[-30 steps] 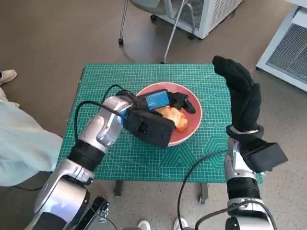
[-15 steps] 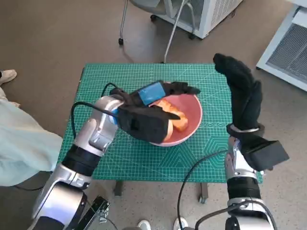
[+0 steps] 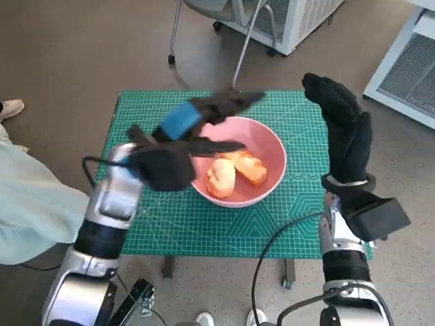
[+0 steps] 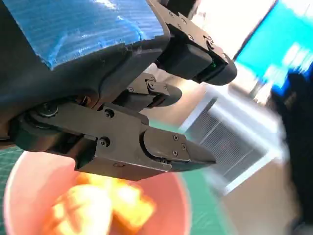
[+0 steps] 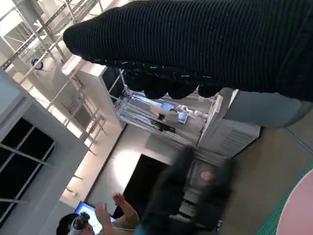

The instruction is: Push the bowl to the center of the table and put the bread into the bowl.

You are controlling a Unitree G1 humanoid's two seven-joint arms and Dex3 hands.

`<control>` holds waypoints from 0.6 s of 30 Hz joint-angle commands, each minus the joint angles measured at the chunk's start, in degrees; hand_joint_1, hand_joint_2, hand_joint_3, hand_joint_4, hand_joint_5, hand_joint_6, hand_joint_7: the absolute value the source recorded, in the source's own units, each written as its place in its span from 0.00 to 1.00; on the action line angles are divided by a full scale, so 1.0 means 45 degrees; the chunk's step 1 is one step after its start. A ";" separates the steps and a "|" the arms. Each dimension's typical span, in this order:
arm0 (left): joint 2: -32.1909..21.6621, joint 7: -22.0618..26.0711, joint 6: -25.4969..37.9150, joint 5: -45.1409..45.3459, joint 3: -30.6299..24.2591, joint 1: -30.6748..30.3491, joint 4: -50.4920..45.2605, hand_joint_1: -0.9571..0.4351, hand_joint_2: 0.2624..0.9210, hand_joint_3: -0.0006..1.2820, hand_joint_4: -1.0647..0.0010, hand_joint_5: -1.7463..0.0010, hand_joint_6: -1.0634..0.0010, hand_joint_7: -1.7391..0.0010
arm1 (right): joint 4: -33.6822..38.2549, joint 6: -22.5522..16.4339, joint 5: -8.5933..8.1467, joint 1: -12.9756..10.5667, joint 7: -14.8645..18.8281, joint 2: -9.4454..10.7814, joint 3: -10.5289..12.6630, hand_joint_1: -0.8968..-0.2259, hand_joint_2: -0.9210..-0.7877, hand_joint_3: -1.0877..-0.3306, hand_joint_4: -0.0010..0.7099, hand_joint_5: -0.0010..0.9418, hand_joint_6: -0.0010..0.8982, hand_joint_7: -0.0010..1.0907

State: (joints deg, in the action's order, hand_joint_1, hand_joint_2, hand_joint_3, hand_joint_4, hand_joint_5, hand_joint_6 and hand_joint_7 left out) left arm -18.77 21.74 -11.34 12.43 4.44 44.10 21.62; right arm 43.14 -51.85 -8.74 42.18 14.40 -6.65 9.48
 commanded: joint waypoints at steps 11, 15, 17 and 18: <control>0.1120 -0.2687 -0.3162 -0.2207 -0.2041 -0.1570 0.0268 0.63 1.00 0.09 0.49 0.96 0.48 0.88 | 0.0016 0.0527 0.0203 0.0601 -0.0284 -0.0249 -0.0046 0.62 0.00 0.63 0.59 0.00 0.13 0.81; 0.1023 -0.3119 -0.3504 -0.2011 -0.2124 -0.1851 0.0256 0.64 1.00 0.12 0.49 0.97 0.53 0.84 | -0.0011 0.0587 0.0306 0.0702 -0.0434 -0.0282 -0.0079 0.63 0.00 0.64 0.59 0.01 0.13 0.81; 0.0959 -0.3167 -0.3529 -0.2034 -0.2154 -0.1961 0.0208 0.65 1.00 0.13 0.49 0.97 0.58 0.79 | -0.0014 0.0601 0.0364 0.0744 -0.0498 -0.0299 -0.0092 0.63 0.00 0.64 0.60 0.01 0.14 0.80; 0.0927 -0.3225 -0.3589 -0.2015 -0.2176 -0.2014 0.0227 0.65 1.00 0.13 0.49 0.97 0.59 0.78 | -0.0008 0.0610 0.0380 0.0772 -0.0513 -0.0307 -0.0093 0.63 0.00 0.64 0.60 0.01 0.14 0.80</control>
State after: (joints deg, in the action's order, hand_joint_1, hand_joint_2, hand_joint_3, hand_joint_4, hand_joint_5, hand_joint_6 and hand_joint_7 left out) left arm -14.25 8.28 -26.26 3.41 -4.77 35.97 22.36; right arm 42.82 -49.98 -7.69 45.99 12.89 -7.67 9.10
